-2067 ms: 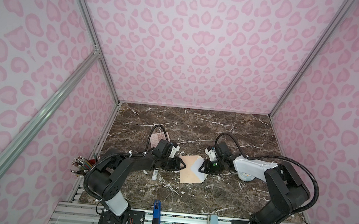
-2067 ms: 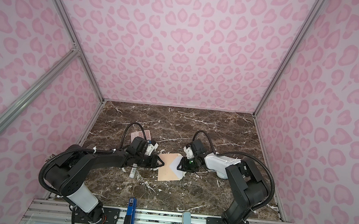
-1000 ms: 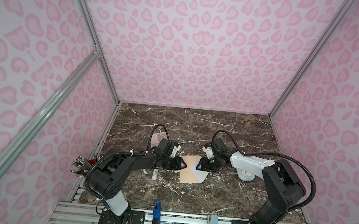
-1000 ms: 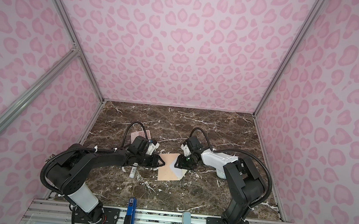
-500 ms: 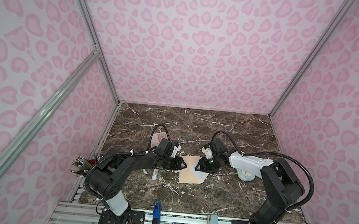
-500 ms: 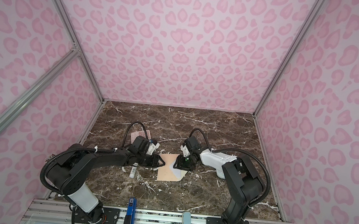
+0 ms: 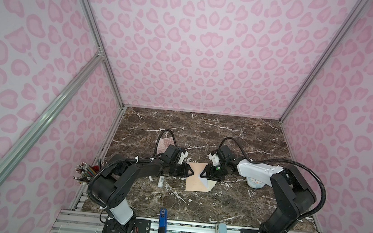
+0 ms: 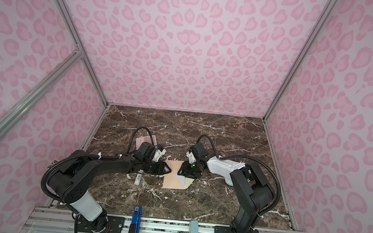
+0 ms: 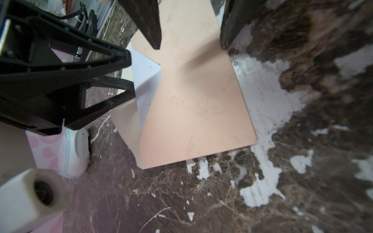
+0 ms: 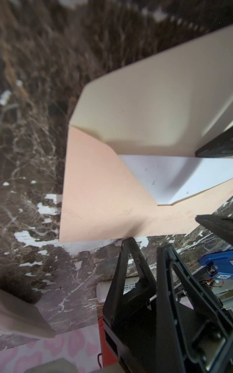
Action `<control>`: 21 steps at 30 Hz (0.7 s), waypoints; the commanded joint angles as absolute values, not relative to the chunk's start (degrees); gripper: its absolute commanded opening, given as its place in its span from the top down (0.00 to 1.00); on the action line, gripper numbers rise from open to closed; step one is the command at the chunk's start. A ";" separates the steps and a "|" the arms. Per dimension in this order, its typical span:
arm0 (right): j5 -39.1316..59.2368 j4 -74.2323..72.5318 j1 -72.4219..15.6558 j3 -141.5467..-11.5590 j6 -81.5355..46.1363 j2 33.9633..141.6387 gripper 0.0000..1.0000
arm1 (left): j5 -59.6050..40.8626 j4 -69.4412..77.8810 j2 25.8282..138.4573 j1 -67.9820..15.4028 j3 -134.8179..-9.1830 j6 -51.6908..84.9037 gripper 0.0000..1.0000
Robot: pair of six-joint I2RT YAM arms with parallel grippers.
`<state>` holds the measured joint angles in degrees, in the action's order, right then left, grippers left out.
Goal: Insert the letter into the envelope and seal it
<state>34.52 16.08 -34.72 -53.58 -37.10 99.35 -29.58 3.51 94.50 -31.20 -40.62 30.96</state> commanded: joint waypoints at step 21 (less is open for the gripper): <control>29.36 22.06 -35.29 -51.86 -36.05 96.65 0.49 | -29.14 -0.24 87.87 -32.07 -37.09 32.29 0.50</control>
